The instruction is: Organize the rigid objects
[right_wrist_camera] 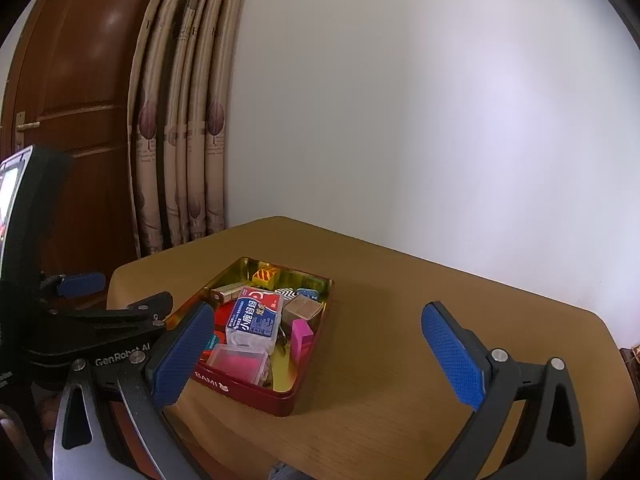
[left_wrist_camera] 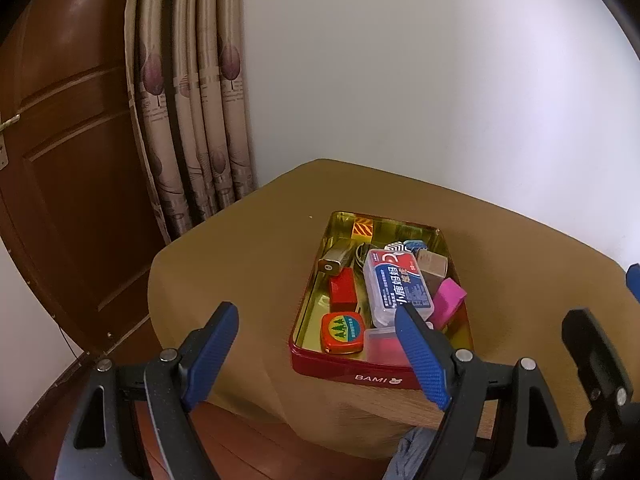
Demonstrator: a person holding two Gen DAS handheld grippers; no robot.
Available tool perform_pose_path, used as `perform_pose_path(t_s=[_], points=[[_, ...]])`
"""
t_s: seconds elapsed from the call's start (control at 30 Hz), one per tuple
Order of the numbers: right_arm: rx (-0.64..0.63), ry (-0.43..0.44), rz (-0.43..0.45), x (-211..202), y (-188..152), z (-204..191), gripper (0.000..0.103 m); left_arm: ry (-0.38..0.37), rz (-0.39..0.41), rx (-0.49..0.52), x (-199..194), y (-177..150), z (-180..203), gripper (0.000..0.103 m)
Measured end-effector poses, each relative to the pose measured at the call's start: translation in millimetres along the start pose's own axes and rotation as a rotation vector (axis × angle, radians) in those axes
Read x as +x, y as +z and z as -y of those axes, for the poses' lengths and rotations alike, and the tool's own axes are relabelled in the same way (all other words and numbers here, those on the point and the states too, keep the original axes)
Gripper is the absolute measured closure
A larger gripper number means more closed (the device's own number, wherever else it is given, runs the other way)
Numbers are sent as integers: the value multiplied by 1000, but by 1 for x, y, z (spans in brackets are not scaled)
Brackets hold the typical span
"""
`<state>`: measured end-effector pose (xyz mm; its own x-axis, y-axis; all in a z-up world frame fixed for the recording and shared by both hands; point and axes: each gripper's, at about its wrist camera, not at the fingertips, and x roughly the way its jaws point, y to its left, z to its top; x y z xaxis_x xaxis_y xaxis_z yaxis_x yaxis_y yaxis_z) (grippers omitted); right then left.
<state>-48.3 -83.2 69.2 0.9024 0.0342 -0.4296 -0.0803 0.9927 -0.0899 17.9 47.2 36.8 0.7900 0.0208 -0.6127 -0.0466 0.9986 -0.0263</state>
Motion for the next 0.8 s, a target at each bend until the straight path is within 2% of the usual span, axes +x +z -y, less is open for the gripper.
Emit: perform_pose_path(t_s=[0.13,0.23,0.43,0.6,0.8], points=[[9,5,-12,2,-1,2,1,20,-14,5,2,-2,2,19],[8,6,-13,1,-1,2,1,3,-43,20,6,-4,5,19],[9,8,-15,0,-1,1,1,-26,-23,13,5,-6,5,19],[24,11,-14,-1,0,4,1,0,-9,9,6,-7,5,19],[29,13,-24,1,0,4,1,-11,-14,-13,7,-6,1,19]])
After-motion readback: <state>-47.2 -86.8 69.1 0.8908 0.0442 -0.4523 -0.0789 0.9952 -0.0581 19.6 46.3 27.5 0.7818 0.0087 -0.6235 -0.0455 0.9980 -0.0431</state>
